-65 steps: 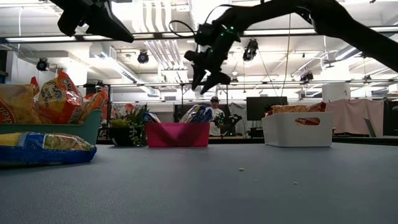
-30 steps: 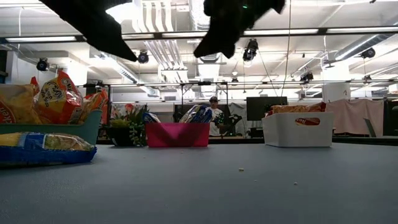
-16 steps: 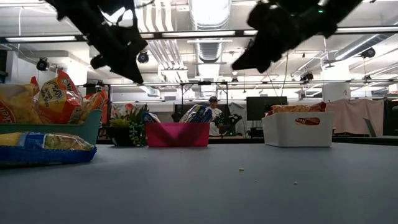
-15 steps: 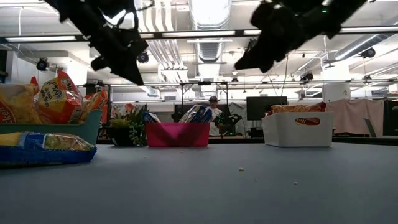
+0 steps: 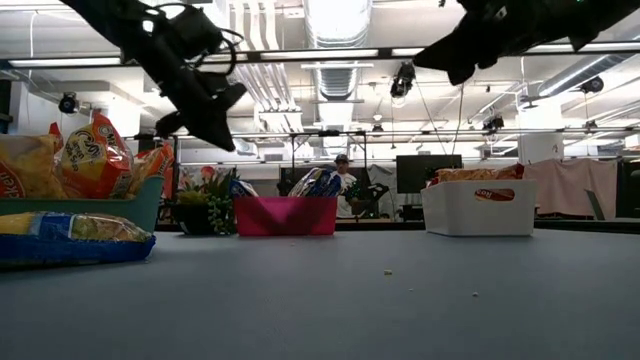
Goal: Sort Maruchan noodles
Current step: Adjust the blue noodle packs in the red bin
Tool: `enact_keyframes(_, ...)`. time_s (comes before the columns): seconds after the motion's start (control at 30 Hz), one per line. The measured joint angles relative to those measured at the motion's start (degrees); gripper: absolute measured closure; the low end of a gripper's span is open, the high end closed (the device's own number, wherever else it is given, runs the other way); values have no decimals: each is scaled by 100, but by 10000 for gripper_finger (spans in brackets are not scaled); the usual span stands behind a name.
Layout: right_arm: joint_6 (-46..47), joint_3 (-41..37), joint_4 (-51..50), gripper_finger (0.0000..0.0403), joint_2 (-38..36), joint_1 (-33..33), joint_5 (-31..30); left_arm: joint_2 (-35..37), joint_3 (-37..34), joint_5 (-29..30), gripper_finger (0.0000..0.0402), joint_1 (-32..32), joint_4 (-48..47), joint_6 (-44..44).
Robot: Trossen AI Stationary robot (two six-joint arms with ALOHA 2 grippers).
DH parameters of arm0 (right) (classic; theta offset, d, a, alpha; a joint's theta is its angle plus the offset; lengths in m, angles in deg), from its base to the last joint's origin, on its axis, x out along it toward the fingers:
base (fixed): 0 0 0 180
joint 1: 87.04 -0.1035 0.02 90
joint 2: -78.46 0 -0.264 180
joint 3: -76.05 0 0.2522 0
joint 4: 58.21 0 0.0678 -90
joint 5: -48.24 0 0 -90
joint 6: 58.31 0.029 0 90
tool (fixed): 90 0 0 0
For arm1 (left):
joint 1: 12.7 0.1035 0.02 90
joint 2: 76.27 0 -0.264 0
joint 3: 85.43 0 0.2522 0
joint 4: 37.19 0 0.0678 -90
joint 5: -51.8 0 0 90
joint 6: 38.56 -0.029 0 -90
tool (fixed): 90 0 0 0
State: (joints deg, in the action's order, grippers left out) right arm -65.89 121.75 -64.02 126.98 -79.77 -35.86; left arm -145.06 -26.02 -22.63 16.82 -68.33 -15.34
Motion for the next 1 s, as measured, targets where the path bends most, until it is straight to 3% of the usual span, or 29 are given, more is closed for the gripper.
enact_keyframes(0.17,4,-60,-133,385,-236,0,1,-720,352,85,402,-4,-103,-35)
enact_keyframes(0.37,-3,-63,-314,385,-185,0,-1,-1475,1085,1027,401,15,-1265,-69)
enact_keyframes(0.63,77,-68,-344,385,-112,0,-1,-2070,1348,1032,402,13,-1508,-116)
enact_keyframes(1.0,159,-68,-342,385,-110,0,-1,-2102,1357,882,402,11,-1296,-108)
